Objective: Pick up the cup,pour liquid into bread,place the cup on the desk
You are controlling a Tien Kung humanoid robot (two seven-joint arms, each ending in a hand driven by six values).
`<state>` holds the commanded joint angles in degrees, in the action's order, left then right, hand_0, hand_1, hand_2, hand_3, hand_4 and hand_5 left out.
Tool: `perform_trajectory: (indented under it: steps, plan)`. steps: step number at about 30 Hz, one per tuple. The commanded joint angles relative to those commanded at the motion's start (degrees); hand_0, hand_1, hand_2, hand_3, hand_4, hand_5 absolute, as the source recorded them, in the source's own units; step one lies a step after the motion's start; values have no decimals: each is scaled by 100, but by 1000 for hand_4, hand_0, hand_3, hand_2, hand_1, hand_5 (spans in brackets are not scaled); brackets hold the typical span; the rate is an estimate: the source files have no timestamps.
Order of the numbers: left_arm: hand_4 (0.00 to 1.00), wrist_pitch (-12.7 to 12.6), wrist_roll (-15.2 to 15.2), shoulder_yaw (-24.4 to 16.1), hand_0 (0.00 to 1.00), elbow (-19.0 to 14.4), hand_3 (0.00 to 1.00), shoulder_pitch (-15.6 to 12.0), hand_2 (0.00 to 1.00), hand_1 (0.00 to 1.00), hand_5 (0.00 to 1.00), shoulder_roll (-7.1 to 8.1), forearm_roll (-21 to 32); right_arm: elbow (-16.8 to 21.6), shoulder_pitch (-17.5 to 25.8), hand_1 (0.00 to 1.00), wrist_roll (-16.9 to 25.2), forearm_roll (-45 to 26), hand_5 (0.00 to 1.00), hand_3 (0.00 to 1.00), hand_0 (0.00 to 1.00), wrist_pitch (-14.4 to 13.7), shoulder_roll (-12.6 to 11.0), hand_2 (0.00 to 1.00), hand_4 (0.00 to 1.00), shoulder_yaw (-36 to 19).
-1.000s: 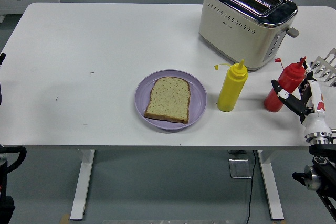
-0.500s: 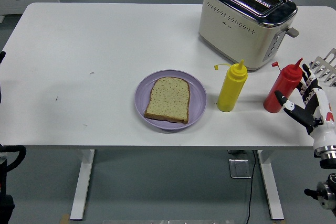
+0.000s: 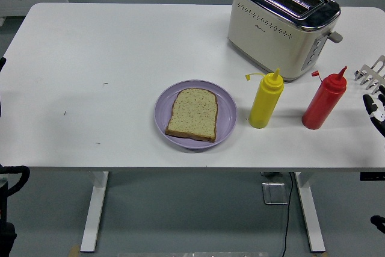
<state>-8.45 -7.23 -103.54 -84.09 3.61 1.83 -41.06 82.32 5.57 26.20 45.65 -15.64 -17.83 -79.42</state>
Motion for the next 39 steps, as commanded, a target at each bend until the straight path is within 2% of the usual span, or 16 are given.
perform_trajectory:
  steps: [2, 5, 6, 8, 11, 12, 17, 18, 23, 24, 39]
  plan:
    - [662, 1, -1, 0, 715, 0, 686, 0, 770, 750, 998, -2, 0, -45, -7, 796, -109, -445, 248, 815, 850, 344, 8, 808, 843, -223]
    - [662, 1, -2, -4, 715, -3, 686, -4, 770, 750, 998, -4, 2, -235, -116, 796, -582, -1190, 248, 815, 850, 1059, 45, 808, 843, -682]
    - [662, 0, -2, -5, 715, -3, 685, -4, 770, 750, 998, -4, 2, -257, -133, 751, -687, -1451, 334, 746, 791, 1297, 51, 754, 707, -743]
    - [662, 0, -2, -7, 715, -3, 685, -5, 770, 750, 998, -4, 2, -310, -193, 751, -859, -1935, 334, 746, 791, 1582, 61, 754, 707, -818]
    - [662, 0, -2, -6, 715, -2, 685, -9, 770, 750, 998, -6, 4, -314, -297, 751, -1127, -2642, 334, 746, 791, 1484, 80, 754, 707, -878]
    - [663, 0, -2, -5, 714, -1, 686, -10, 770, 750, 998, -6, 4, -313, -305, 748, -1147, -2866, 499, 765, 789, 1476, 81, 757, 661, -882]
    - [663, -2, -3, 1, 714, -3, 686, -19, 770, 750, 998, -11, 2, -254, -425, 748, -1193, -4036, 499, 765, 789, 1301, 77, 757, 661, -924]
    - [663, -2, -2, 7, 714, -1, 685, -20, 770, 750, 998, -11, 2, -257, -459, 749, -1194, -4089, 546, 777, 792, 1280, 75, 758, 640, -937]
    - [663, -5, -6, 0, 714, 0, 685, -30, 770, 750, 998, -11, 4, -296, -559, 749, -1250, -3899, 546, 777, 792, 1314, 94, 758, 640, -981]
    - [662, -5, -5, -2, 714, 0, 685, -31, 770, 750, 998, -12, 3, -340, -608, 750, -1286, -3813, 570, 773, 794, 1365, 114, 756, 631, -1001]
    - [662, -4, -3, 8, 715, -6, 685, -47, 770, 750, 998, -9, 0, -548, -743, 749, -1324, -3674, 576, 770, 792, 1395, 225, 752, 623, -1036]
